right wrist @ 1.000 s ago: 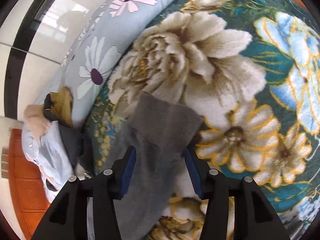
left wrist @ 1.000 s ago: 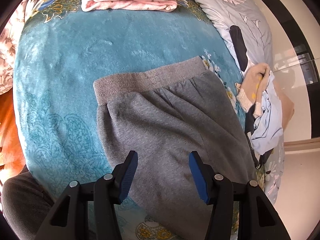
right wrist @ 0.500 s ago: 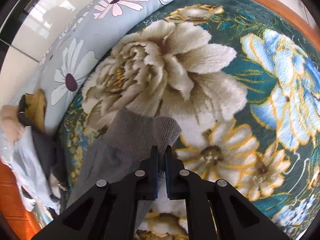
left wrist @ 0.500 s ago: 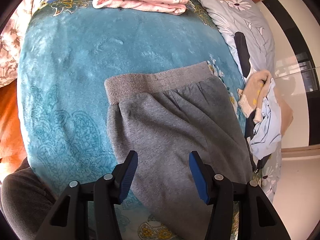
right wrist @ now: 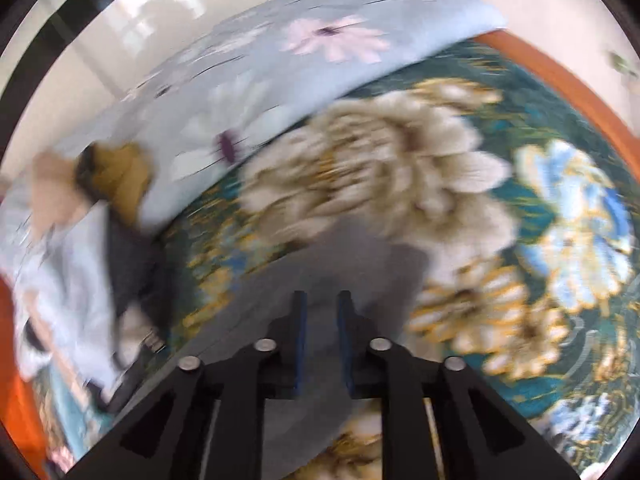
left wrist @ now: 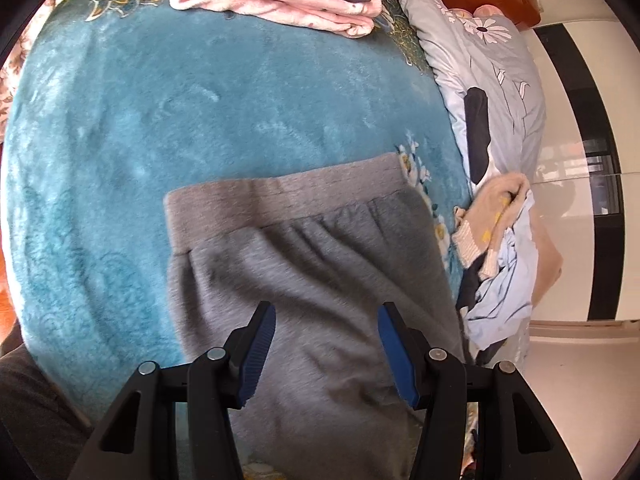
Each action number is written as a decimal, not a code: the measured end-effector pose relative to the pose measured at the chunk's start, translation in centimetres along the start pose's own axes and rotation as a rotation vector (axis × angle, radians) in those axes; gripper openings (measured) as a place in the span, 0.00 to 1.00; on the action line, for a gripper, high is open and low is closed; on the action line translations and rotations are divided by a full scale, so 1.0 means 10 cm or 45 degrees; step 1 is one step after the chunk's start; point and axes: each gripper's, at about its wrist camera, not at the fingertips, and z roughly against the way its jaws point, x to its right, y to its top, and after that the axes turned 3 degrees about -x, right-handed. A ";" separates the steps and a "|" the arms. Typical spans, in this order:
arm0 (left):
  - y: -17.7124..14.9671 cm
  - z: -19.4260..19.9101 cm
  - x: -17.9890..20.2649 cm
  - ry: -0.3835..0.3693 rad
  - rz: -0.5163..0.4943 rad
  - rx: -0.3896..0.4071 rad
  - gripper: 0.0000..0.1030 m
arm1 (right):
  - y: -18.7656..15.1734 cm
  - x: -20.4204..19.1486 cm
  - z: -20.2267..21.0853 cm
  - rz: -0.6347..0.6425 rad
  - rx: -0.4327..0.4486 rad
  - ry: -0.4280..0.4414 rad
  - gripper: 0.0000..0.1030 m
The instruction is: Fold clothes
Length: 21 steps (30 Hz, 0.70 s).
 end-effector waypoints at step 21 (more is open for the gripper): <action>1.37 -1.09 0.92 0.254 -0.265 -0.131 0.64 | -1.64 -2.63 -0.95 1.636 -0.362 0.063 0.54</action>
